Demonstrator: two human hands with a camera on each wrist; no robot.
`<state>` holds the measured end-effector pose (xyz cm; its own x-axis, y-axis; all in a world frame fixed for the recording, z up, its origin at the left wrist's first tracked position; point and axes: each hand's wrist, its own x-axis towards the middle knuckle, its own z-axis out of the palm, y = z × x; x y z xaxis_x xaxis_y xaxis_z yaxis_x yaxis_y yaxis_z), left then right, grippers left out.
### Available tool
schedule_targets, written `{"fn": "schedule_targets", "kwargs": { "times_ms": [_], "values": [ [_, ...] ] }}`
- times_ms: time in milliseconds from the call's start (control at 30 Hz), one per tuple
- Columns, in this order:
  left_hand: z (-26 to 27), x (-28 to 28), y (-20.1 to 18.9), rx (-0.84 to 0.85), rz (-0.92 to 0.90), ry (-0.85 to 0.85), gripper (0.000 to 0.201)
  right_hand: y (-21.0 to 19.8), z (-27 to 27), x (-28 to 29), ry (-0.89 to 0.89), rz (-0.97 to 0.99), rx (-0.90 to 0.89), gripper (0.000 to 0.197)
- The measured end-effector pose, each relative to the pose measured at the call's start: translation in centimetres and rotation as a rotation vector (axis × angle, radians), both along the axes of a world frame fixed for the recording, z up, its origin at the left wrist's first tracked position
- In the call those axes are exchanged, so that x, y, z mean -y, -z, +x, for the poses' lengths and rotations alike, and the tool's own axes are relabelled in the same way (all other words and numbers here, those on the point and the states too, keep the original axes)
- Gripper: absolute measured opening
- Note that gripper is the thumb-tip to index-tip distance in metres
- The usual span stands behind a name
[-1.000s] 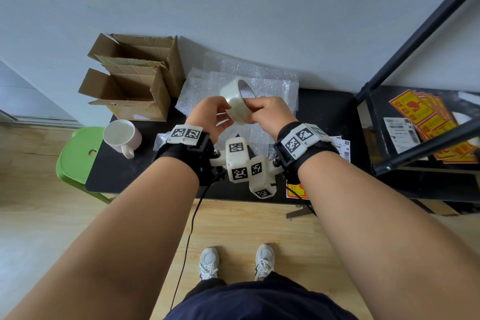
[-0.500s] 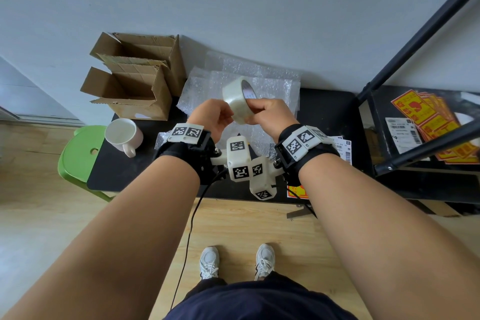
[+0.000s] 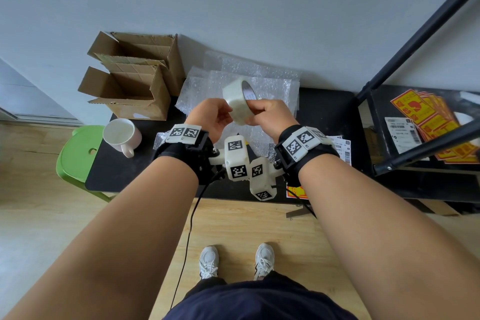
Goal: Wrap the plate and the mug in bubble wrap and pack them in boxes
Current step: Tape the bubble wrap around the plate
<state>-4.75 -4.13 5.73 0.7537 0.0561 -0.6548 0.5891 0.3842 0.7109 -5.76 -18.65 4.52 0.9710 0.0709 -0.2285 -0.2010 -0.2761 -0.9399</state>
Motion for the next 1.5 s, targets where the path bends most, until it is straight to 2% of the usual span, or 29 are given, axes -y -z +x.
{"fn": "schedule_targets", "kwargs": {
  "times_ms": [100, 200, 367, 600, 733, 867, 933, 1000, 1067, 1200, 1367, 1500],
  "values": [
    [0.1, 0.0, 0.3, 0.040, 0.051, 0.038, 0.025, -0.3, 0.1, -0.3, -0.021, 0.016, 0.009, 0.052],
    [0.1, -0.2, 0.4, 0.035, -0.010, 0.061, 0.031, -0.4, 0.2, -0.2, -0.016, 0.010, 0.013, 0.052],
    [0.1, -0.5, -0.1, 0.033, -0.081, -0.017, 0.015, 0.0, 0.3, -0.2, -0.001, 0.012, -0.005, 0.052],
    [0.4, -0.3, 0.1, -0.003, -0.041, -0.046, 0.024, -0.2, 0.3, -0.2, 0.009, 0.021, -0.009, 0.051],
    [0.7, -0.1, 0.3, 0.005, 0.067, 0.035, 0.023, -0.6, 0.3, -0.5, -0.023, 0.023, -0.007, 0.052],
    [0.6, -0.8, 0.2, 0.079, 0.006, 0.100, 0.039, -0.8, 0.5, -0.2, -0.012, -0.013, -0.001, 0.052],
    [0.2, -0.9, 0.0, 0.128, 0.023, 0.082, 0.036, -0.7, 0.6, 0.0, 0.019, -0.017, -0.012, 0.051],
    [0.1, -0.9, 0.0, 0.215, 0.192, 0.073, 0.028, -0.7, 0.7, 0.0, 0.032, -0.010, -0.029, 0.050],
    [0.1, -0.9, 0.3, 0.344, 0.469, 0.137, 0.027, -0.8, 0.8, -0.1, 0.037, -0.014, -0.041, 0.050],
    [-0.1, -0.9, 0.5, 0.500, 0.930, 0.266, 0.037, -1.1, 0.9, 0.0, 0.054, -0.026, -0.060, 0.050],
    [-0.4, -0.3, 0.9, 0.692, 1.211, 0.363, 0.031, -1.1, 1.0, 0.1, 0.062, -0.048, -0.078, 0.048],
    [-0.5, 0.1, 1.1, 0.814, 1.317, 0.403, 0.025, -1.0, 1.1, 0.2, 0.079, -0.038, -0.092, 0.047]
  ]
}}
